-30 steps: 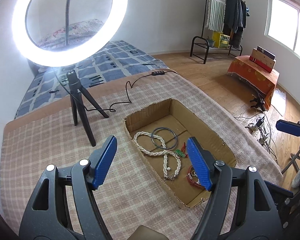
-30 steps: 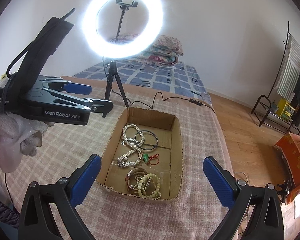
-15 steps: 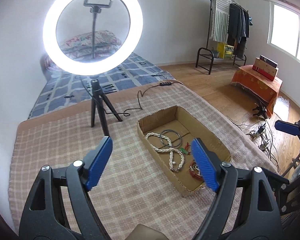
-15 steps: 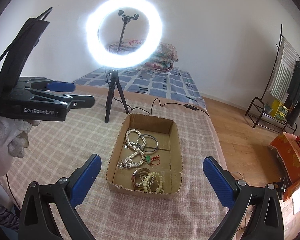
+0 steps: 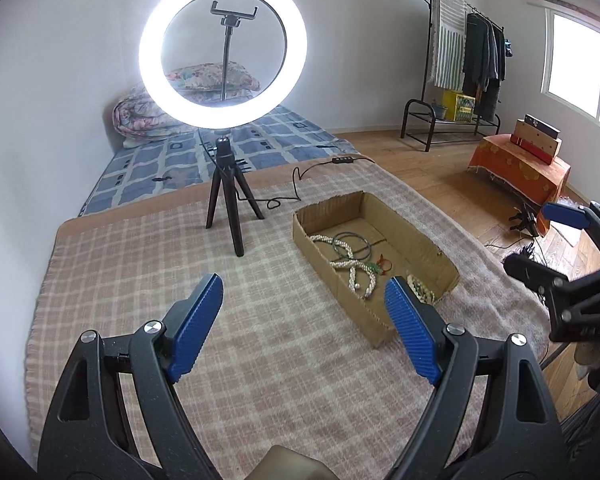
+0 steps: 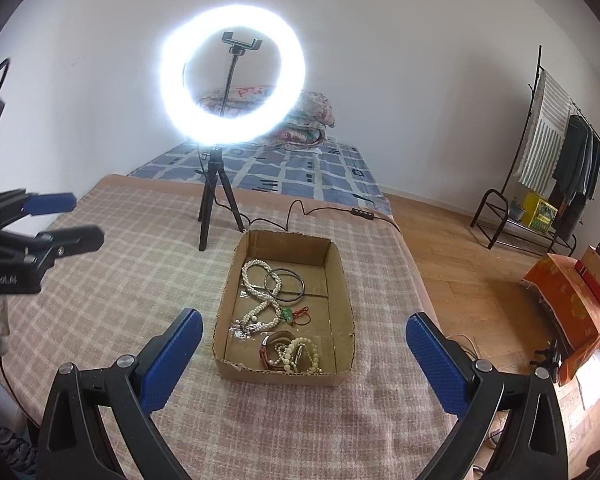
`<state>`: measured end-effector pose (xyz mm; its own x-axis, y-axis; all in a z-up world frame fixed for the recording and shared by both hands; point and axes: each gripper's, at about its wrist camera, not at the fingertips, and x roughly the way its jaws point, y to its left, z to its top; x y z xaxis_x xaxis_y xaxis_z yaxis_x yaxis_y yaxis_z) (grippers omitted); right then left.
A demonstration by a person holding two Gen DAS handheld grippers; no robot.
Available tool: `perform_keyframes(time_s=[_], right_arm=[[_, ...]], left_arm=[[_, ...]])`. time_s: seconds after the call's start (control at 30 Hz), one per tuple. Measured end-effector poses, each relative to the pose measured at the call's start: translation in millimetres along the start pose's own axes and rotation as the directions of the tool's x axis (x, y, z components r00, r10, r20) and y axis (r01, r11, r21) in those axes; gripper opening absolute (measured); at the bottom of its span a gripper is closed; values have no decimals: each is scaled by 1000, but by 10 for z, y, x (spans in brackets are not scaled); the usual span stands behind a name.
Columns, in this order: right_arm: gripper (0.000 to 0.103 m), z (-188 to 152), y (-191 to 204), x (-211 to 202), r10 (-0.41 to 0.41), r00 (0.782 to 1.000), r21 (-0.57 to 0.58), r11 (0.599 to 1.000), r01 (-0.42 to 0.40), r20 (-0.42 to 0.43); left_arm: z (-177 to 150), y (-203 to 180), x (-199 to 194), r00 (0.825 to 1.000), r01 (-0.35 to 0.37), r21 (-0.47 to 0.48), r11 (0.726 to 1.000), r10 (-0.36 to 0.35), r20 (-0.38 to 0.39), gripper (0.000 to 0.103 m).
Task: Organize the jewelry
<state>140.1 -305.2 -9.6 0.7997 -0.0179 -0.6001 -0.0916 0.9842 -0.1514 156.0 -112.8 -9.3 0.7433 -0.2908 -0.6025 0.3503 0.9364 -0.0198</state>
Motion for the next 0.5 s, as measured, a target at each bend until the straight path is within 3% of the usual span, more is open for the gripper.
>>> perform_keyframes(time_s=[0.5], right_arm=[[103, -138, -35, 11, -54, 999, 65, 996, 54, -1]], left_arm=[[-287, -209, -238, 999, -16, -6, 1000, 16, -28, 86]])
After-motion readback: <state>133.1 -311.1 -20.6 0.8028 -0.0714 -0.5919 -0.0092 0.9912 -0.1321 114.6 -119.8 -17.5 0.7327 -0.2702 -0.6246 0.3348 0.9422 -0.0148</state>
